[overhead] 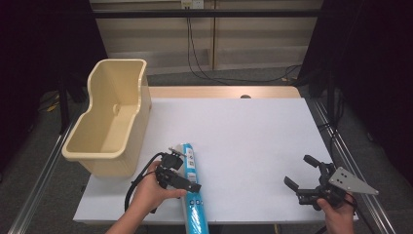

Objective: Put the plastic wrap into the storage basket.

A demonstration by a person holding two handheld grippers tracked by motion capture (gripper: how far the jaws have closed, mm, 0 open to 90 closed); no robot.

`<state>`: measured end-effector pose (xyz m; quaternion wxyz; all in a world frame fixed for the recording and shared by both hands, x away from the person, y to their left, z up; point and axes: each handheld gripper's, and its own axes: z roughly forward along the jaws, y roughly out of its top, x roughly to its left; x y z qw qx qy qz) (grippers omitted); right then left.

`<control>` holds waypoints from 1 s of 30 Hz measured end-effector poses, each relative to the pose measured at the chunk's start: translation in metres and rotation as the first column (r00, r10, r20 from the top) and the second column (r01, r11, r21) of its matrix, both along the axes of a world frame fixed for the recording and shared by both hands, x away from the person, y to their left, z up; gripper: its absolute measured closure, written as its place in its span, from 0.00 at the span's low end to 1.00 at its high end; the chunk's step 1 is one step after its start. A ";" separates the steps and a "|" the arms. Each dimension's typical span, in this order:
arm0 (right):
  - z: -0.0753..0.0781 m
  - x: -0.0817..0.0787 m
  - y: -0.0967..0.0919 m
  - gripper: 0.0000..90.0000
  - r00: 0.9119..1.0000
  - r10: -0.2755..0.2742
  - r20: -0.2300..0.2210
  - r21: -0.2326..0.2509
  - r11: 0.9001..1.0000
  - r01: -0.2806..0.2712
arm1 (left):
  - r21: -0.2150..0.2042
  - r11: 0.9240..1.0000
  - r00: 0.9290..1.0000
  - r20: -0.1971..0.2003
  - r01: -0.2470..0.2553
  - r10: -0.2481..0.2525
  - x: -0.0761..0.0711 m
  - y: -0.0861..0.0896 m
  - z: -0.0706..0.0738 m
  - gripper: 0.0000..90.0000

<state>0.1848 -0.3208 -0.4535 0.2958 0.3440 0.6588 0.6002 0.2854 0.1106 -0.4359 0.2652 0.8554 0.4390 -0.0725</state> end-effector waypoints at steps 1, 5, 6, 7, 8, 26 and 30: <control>0.000 0.000 0.000 0.00 1.000 -0.001 0.000 0.000 1.000 0.001 | -0.002 1.000 1.000 -0.001 -0.003 0.003 0.000 0.000 0.000 0.00; 0.000 0.000 0.000 0.00 1.000 0.000 0.002 0.000 1.000 0.000 | -0.006 1.000 1.000 -0.004 -0.008 0.008 0.000 0.000 -0.002 0.00; 0.000 0.000 0.000 0.00 1.000 -0.001 0.001 0.001 1.000 0.001 | -0.012 1.000 1.000 -0.010 -0.012 0.012 0.000 0.000 -0.002 0.00; 0.000 0.000 0.000 0.00 1.000 -0.002 0.001 0.002 1.000 0.002 | -0.012 1.000 1.000 -0.010 -0.012 0.012 0.000 0.000 -0.002 0.00; 0.000 0.000 0.000 0.00 1.000 -0.001 0.002 0.002 1.000 0.001 | -0.015 1.000 1.000 -0.015 -0.009 0.009 0.001 0.000 -0.003 0.00; 0.000 0.000 0.000 0.00 1.000 -0.003 0.000 0.004 1.000 0.003 | -0.025 0.997 0.995 -0.072 -0.071 0.069 -0.001 -0.009 -0.015 0.00; 0.000 0.000 -0.001 0.00 1.000 -0.005 0.000 0.006 1.000 0.005 | 0.019 0.999 0.996 -0.085 -0.041 0.042 -0.001 -0.016 -0.019 0.00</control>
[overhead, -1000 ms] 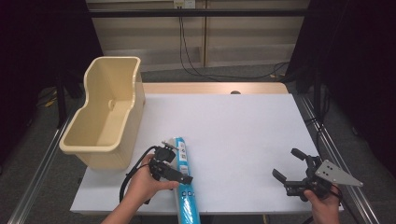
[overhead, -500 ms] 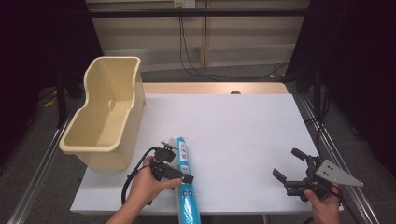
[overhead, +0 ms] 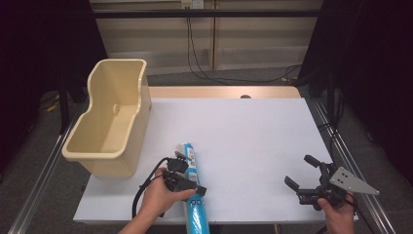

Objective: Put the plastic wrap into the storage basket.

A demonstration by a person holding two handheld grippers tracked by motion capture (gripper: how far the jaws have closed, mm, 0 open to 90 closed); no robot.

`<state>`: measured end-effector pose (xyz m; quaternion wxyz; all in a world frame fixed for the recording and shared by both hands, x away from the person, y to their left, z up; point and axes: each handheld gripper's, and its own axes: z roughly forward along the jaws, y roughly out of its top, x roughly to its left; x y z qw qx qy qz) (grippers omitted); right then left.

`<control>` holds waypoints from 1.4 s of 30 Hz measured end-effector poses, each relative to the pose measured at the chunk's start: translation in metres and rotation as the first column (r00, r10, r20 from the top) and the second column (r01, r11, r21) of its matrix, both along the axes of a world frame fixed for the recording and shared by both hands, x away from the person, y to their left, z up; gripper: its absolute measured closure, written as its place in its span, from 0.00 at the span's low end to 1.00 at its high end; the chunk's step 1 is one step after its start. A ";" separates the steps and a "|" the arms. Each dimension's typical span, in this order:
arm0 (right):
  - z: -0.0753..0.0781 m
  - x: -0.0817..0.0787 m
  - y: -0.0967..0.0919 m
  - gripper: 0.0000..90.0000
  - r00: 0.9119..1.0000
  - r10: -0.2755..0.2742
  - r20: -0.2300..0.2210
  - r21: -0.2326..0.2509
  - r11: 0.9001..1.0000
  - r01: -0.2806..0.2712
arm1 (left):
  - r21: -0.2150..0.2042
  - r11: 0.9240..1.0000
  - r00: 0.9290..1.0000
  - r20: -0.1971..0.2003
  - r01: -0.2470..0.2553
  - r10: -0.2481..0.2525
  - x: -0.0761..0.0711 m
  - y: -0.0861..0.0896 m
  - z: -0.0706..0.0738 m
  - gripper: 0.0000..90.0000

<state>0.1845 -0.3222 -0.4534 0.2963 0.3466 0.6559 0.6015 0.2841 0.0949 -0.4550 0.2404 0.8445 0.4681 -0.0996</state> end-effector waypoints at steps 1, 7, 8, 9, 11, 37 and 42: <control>0.000 0.000 0.000 0.00 1.000 0.000 0.000 0.001 1.000 0.000 | 0.000 1.000 1.000 0.000 0.000 0.000 0.000 0.000 0.000 0.00; 0.000 0.000 0.000 0.00 1.000 0.002 0.000 -0.001 1.000 -0.002 | 0.014 1.000 0.999 -0.035 -0.016 0.016 0.004 0.000 0.002 0.03; 0.000 0.000 0.001 0.00 1.000 0.002 0.000 -0.002 1.000 -0.002 | 0.017 1.000 0.999 -0.042 -0.021 0.021 0.005 0.000 0.002 0.04; 0.000 0.000 0.001 0.00 1.000 0.002 0.000 -0.002 1.000 -0.002 | 0.017 0.999 0.998 -0.045 -0.032 0.032 0.006 0.001 0.002 0.04; 0.000 0.000 0.001 0.00 1.000 0.003 -0.001 -0.002 1.000 -0.003 | 0.020 0.999 0.997 -0.056 -0.050 0.051 0.007 0.001 0.003 0.07; 0.000 0.001 0.000 0.00 1.000 0.004 -0.001 -0.014 1.000 -0.004 | 0.242 0.969 0.998 -0.038 0.050 -0.042 0.043 0.005 0.022 0.32; -0.001 0.001 0.000 0.00 1.000 0.004 -0.002 -0.012 1.000 -0.004 | 0.250 0.967 0.998 -0.038 0.051 -0.042 0.045 0.005 0.021 0.32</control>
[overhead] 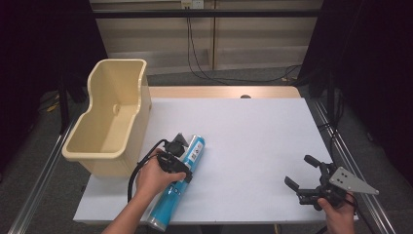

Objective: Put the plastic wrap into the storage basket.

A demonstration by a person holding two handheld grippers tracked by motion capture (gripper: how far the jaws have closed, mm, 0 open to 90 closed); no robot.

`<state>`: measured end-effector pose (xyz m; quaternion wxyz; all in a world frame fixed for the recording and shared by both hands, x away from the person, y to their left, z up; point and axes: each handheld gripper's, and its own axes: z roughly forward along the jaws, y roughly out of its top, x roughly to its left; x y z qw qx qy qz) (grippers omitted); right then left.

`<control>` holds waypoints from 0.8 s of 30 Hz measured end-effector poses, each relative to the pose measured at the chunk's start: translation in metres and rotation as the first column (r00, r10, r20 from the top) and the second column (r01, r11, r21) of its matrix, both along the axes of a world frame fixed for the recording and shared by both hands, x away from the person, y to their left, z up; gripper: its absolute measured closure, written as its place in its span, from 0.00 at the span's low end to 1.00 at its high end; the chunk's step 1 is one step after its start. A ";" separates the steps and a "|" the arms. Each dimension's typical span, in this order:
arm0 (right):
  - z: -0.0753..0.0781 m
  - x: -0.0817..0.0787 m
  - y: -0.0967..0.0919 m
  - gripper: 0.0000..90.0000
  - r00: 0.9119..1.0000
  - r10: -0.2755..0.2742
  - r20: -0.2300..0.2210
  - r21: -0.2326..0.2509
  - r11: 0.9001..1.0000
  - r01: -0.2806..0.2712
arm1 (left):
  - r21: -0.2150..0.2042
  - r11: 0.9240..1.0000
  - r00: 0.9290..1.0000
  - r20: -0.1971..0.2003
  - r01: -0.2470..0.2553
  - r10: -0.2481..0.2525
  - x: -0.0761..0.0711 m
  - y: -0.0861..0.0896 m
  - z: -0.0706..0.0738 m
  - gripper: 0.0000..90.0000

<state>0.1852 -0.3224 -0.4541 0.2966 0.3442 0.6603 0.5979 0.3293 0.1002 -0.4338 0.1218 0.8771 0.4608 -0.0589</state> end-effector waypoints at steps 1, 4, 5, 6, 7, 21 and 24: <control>0.000 0.000 0.000 0.00 1.000 0.001 -0.002 -0.002 1.000 -0.001 | 0.009 1.000 1.000 0.008 -0.001 0.001 -0.002 -0.002 0.000 0.32; 0.000 0.000 0.000 0.00 1.000 0.002 0.001 0.000 1.000 -0.002 | 0.033 0.999 0.999 0.052 0.001 -0.003 -0.007 -0.007 -0.001 0.32; 0.000 0.000 0.000 0.00 1.000 0.002 0.001 0.000 1.000 -0.002 | 0.034 0.999 0.998 0.056 -0.002 0.000 -0.008 -0.008 -0.002 0.32; 0.001 0.000 0.000 0.00 1.000 0.002 0.003 -0.001 1.000 -0.002 | 0.036 0.999 0.998 0.056 -0.008 0.006 -0.008 -0.008 -0.002 0.32; 0.001 0.000 0.001 0.00 1.000 0.002 0.002 0.000 1.000 -0.002 | 0.034 0.999 0.998 0.056 -0.017 0.015 -0.008 -0.008 -0.003 0.32; 0.000 -0.001 -0.001 0.00 1.000 -0.006 0.000 -0.002 1.000 0.006 | 0.000 0.996 0.996 0.012 -0.086 0.086 -0.009 -0.007 -0.012 0.33; 0.000 -0.001 -0.001 0.00 1.000 -0.006 0.000 -0.001 1.000 0.006 | 0.008 0.996 0.996 0.007 -0.094 0.094 -0.010 -0.008 -0.013 0.33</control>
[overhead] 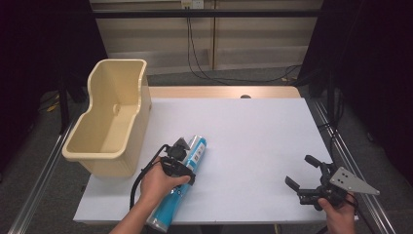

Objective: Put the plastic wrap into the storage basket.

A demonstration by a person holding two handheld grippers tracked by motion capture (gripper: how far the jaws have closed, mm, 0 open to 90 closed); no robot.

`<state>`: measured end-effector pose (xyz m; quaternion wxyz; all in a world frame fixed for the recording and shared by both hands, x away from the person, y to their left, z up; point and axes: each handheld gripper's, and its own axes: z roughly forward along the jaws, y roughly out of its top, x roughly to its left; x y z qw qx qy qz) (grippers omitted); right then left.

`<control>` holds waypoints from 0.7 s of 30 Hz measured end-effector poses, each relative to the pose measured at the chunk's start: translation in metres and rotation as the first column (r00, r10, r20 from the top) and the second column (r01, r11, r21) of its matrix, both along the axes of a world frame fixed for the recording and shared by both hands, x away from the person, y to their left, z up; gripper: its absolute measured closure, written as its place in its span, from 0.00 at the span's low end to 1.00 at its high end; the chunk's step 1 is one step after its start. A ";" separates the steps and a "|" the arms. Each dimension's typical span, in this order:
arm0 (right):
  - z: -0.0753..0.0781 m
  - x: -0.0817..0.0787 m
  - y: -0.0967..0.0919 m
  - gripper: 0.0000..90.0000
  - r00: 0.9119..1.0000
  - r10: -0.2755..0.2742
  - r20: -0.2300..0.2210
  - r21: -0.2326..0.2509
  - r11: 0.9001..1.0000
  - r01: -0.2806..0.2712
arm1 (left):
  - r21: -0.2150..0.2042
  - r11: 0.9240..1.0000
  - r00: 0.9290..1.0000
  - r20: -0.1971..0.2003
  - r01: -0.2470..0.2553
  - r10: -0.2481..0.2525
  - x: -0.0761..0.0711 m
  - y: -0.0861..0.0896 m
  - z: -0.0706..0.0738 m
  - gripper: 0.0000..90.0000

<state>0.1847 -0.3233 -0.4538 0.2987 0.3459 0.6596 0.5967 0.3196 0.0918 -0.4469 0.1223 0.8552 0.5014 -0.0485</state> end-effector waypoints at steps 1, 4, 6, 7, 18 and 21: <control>0.000 0.000 0.000 0.00 1.000 0.001 0.000 -0.001 1.000 -0.001 | 0.006 1.000 1.000 -0.004 0.006 -0.006 0.001 0.000 0.000 0.33; 0.000 0.000 0.001 0.00 1.000 0.002 0.002 -0.005 1.000 -0.002 | 0.029 1.000 1.000 -0.005 0.011 -0.011 0.001 -0.003 0.000 0.33; 0.000 0.000 0.001 0.00 1.000 0.002 0.002 -0.004 1.000 -0.002 | 0.041 0.999 1.000 -0.005 0.014 -0.013 0.001 -0.005 0.000 0.33; 0.000 0.000 0.000 0.00 1.000 0.001 0.002 -0.002 1.000 -0.001 | 0.041 0.999 1.000 -0.003 0.012 -0.012 0.001 -0.005 0.000 0.33; 0.000 0.000 -0.001 0.00 1.000 -0.002 0.005 0.002 1.000 0.002 | 0.040 0.999 1.000 -0.025 0.006 -0.005 0.005 0.003 0.006 0.36; 0.000 0.001 -0.002 0.00 1.000 -0.004 0.001 0.003 1.000 0.004 | 0.022 1.000 1.000 -0.028 -0.012 0.013 0.008 0.008 0.010 0.36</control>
